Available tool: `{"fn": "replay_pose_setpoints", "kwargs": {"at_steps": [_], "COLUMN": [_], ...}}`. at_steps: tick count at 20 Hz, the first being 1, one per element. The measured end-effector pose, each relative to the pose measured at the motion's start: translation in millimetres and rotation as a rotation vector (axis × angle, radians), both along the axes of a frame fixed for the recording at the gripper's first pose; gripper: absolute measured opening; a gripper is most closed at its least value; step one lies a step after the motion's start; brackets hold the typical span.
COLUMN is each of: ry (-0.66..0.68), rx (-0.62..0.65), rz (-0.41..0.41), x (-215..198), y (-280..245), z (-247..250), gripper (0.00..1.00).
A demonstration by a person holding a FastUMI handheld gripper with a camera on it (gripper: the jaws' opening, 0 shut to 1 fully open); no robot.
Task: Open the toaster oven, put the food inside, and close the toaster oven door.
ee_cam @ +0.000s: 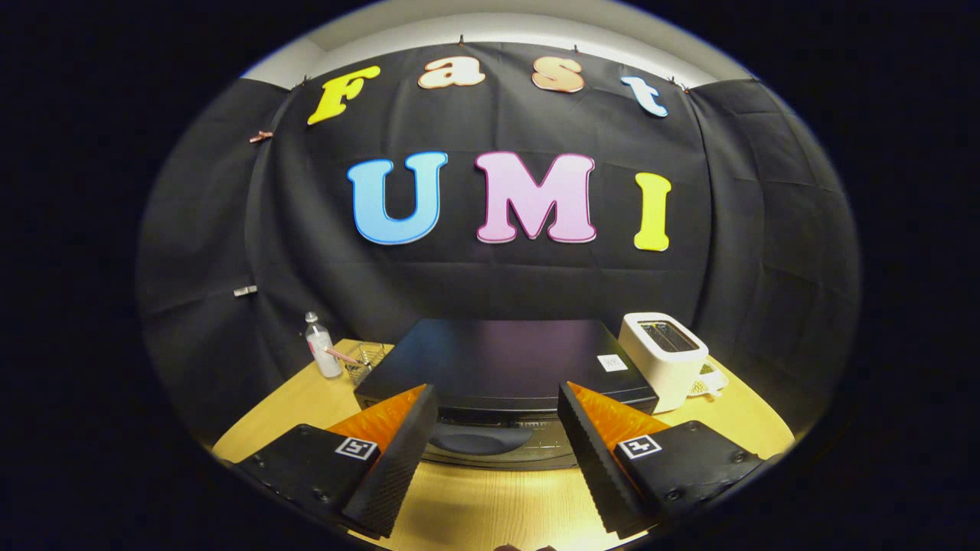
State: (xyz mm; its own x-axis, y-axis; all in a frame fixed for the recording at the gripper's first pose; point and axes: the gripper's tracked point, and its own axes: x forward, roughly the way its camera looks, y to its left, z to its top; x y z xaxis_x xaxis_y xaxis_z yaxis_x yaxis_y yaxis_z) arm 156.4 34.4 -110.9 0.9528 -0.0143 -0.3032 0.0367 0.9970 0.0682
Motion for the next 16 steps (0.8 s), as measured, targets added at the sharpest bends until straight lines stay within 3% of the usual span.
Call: {"fn": "replay_pose_setpoints", "kwargs": {"at_steps": [8, 16], "ry": [0.114, 0.118], "rx": [-0.060, -0.004], "rz": [0.012, -0.031], "x": [30, 29], "y": [14, 19], "z": [-60, -63], "gripper": [0.98, 0.97]}}
